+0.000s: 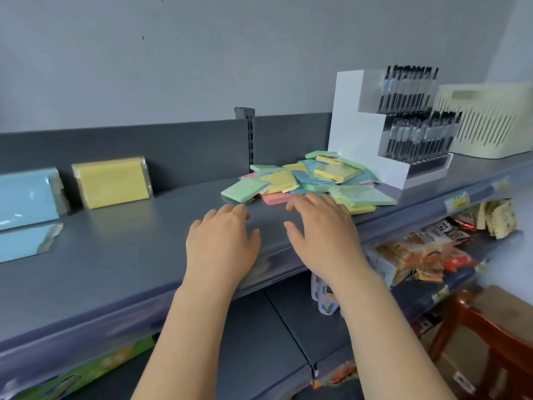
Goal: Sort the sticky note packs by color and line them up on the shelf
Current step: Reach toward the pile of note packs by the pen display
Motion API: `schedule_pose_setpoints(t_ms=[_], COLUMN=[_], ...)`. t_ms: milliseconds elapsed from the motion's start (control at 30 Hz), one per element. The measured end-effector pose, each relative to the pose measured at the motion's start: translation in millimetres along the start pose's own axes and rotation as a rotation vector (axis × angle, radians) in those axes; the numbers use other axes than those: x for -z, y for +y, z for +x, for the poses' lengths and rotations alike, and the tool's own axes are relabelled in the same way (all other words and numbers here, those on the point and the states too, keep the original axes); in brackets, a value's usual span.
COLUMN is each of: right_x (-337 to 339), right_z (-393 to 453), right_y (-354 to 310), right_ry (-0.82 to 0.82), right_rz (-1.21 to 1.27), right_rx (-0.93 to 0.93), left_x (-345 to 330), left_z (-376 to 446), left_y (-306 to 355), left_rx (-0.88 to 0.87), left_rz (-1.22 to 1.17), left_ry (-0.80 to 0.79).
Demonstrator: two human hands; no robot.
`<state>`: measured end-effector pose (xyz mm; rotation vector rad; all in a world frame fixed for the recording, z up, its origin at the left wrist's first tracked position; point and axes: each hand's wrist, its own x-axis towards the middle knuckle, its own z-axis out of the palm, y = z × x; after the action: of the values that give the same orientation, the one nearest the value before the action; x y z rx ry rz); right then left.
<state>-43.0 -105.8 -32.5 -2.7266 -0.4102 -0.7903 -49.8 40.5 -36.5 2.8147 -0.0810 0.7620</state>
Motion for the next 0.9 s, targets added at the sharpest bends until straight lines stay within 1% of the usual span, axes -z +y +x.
schedule_pose_setpoints(t_ms=[233, 433, 567, 700, 800, 900], right_x=[2, 0, -3, -8, -10, -9], right_z=[11, 30, 44, 57, 63, 67], right_y=[80, 138, 164, 179, 185, 188], right_ry=[-0.025, 0.022, -0.06, -0.195, -0.275, -0.282], right_rz=[0.058, 0.121, 0.055, -0.019, -0.03, 0.028], right_rx=[-0.037, -0.168, -0.26, -0.363, -0.461, -0.498], left_x=[-33, -55, -66, -74, -75, -76], left_z=[26, 58, 73, 86, 91, 95], left_y=[66, 105, 114, 115, 116, 116], left_rx=[-0.022, -0.003, 0.019, 0.085, 0.122, 0.125], left_rz=[-0.046, -0.166, -0.205, -0.082, -0.039, -0.034], left_ry=[-0.02, -0.09, -0.203, -0.339, -0.401, -0.456])
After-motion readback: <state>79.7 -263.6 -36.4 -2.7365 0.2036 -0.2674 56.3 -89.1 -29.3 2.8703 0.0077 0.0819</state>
